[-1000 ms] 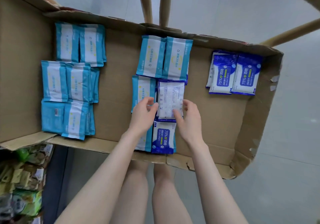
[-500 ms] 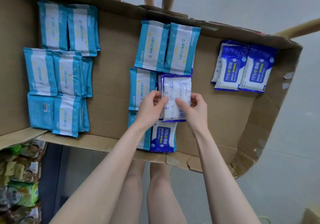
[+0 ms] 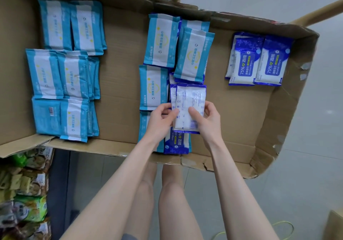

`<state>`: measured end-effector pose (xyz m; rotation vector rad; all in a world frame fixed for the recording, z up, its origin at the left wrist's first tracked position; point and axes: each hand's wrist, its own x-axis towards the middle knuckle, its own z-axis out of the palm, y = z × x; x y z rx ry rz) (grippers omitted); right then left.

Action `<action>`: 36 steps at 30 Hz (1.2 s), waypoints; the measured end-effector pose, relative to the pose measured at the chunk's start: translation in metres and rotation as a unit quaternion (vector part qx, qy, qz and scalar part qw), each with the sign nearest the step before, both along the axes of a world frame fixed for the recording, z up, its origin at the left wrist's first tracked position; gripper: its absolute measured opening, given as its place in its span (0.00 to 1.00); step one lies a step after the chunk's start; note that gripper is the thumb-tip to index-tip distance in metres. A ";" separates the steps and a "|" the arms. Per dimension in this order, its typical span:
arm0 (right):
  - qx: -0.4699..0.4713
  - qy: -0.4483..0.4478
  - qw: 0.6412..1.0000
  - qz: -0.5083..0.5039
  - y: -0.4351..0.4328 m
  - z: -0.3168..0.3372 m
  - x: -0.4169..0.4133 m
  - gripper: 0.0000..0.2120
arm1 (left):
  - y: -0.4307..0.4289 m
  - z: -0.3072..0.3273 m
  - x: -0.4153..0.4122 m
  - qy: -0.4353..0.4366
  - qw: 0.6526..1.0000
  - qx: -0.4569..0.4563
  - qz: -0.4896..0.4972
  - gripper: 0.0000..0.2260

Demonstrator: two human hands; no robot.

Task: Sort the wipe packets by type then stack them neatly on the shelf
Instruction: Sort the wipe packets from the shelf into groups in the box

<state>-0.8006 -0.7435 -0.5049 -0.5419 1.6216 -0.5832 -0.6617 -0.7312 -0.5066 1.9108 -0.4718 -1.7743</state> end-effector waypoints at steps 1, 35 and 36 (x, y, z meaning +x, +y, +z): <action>0.001 -0.005 1.000 -0.004 -0.001 -0.001 0.001 0.10 | -0.003 -0.001 0.001 -0.005 1.000 -0.005 -0.003 0.11; 0.088 -0.082 0.989 -0.086 0.077 0.006 -0.034 0.14 | 0.067 -0.005 -0.014 -0.150 0.981 -0.029 -0.116 0.04; 0.079 -0.094 0.988 -0.096 0.075 0.012 -0.035 0.13 | 0.064 0.001 -0.013 -0.135 0.984 -0.049 -0.101 0.03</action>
